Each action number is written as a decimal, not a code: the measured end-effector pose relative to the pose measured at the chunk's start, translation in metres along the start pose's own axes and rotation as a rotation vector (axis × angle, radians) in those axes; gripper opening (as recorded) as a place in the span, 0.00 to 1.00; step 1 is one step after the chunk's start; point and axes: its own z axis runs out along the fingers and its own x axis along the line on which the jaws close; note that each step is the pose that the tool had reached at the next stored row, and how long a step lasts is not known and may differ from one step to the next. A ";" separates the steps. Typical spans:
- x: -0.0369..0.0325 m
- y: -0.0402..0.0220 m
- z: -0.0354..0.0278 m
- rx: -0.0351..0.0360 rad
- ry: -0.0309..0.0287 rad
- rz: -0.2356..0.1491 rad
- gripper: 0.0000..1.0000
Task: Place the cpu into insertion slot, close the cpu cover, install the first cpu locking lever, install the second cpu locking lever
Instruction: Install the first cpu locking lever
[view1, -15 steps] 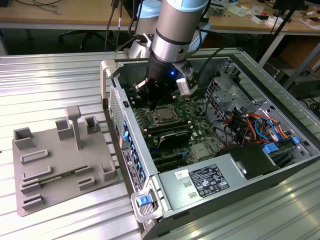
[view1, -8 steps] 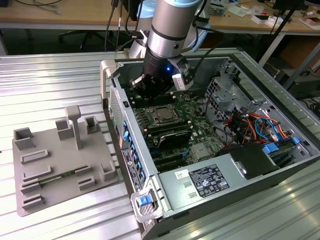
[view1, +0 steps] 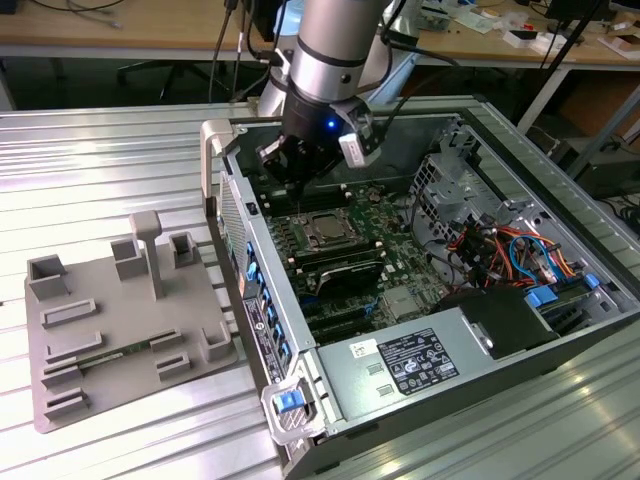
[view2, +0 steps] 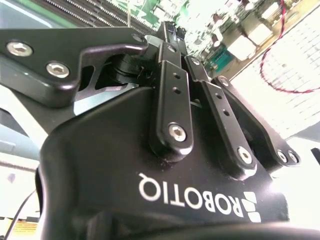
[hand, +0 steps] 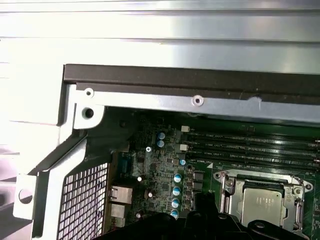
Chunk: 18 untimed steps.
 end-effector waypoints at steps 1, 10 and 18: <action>-0.0002 0.0017 0.0001 0.0000 0.0000 0.000 0.11; -0.0011 0.0124 0.0013 -0.0037 -0.0003 0.000 0.11; -0.0100 0.0163 0.0028 -0.0037 -0.0001 0.000 0.11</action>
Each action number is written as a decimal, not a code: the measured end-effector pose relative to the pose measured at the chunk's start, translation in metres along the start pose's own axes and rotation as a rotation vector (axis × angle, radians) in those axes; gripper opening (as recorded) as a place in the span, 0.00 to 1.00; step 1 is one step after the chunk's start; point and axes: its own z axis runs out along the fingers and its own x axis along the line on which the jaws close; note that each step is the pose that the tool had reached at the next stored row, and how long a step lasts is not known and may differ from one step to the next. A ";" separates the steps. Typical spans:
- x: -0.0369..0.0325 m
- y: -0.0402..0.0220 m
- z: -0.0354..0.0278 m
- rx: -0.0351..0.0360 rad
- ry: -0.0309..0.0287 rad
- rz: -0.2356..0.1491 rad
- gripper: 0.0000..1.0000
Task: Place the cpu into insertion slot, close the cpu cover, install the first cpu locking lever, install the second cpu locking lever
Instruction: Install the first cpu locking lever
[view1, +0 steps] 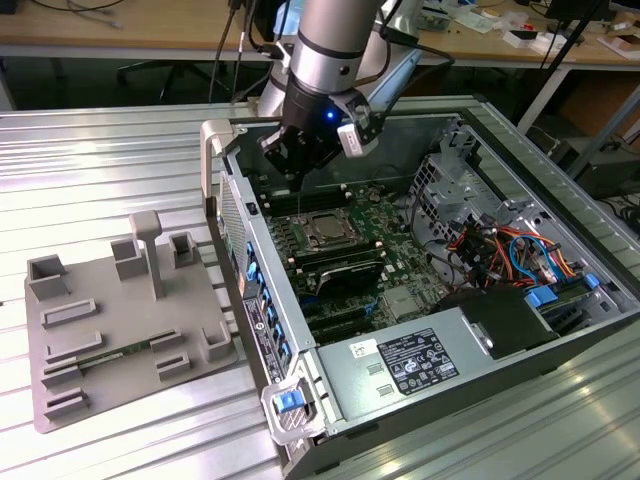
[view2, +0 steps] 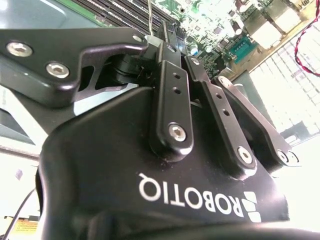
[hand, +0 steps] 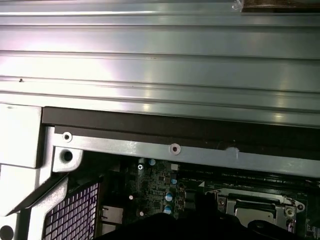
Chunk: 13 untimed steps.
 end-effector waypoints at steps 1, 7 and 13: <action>-0.0011 -0.0001 0.0000 -0.0001 0.0000 0.000 0.11; -0.0075 -0.0006 0.0003 0.0000 0.0002 0.000 0.11; -0.0150 -0.0013 0.0009 -0.0002 0.0005 0.000 0.11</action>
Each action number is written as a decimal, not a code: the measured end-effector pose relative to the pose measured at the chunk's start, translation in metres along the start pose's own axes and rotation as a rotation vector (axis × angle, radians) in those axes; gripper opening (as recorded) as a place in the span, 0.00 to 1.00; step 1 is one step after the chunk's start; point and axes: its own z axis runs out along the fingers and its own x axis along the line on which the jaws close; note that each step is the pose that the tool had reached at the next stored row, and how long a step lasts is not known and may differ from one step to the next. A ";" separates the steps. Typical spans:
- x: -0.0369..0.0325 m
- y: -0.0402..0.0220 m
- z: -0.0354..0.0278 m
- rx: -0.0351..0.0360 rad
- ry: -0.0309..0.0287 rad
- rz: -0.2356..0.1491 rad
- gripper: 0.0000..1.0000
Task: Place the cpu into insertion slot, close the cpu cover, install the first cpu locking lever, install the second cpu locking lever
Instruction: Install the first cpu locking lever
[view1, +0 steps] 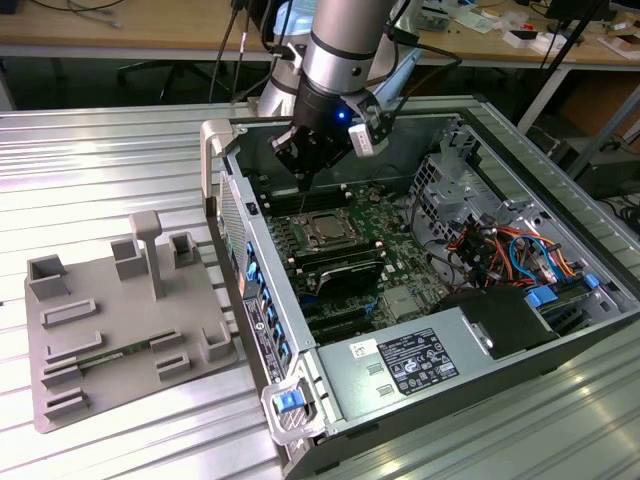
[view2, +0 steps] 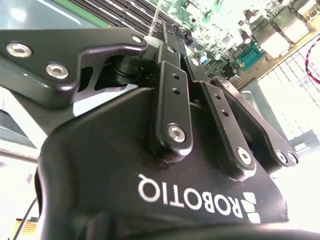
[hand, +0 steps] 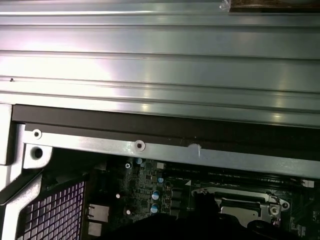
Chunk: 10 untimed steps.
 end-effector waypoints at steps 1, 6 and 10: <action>-0.0011 -0.0001 0.0002 0.0000 0.0001 0.000 0.11; -0.0054 -0.0006 0.0024 0.0000 0.0004 0.000 0.11; -0.0079 -0.0009 0.0052 -0.0001 0.0003 0.000 0.11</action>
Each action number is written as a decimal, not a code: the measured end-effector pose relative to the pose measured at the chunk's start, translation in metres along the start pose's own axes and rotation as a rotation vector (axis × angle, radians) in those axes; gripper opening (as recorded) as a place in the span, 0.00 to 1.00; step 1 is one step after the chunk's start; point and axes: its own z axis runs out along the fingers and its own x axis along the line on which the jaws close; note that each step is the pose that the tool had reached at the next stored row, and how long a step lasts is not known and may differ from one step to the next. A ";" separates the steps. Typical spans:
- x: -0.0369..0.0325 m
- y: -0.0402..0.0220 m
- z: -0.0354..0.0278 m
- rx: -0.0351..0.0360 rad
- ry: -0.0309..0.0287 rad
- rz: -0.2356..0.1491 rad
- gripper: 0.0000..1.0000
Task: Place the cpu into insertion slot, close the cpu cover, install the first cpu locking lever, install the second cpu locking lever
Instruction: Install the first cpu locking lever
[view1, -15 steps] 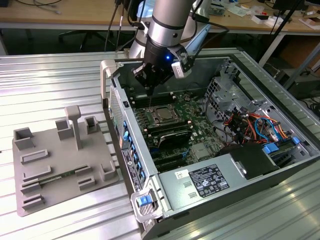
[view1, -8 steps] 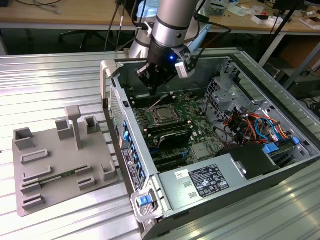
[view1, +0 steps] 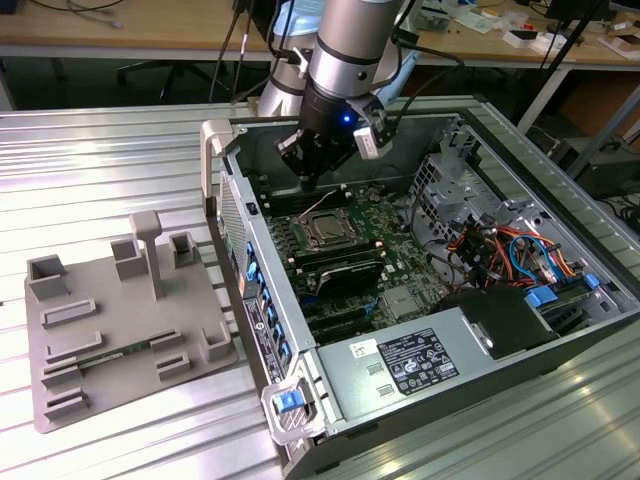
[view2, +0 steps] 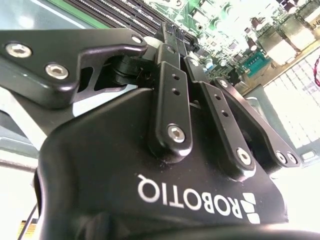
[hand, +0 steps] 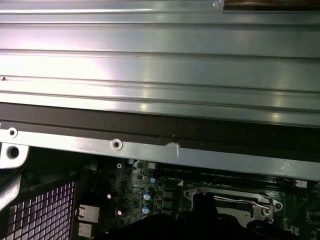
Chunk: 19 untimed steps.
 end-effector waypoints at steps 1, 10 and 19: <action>-0.0004 -0.0001 0.0006 0.0001 0.0001 0.000 0.11; -0.0029 -0.0004 0.0046 0.0001 0.0002 0.000 0.11; -0.0040 -0.0007 0.0076 0.0002 0.0002 0.000 0.11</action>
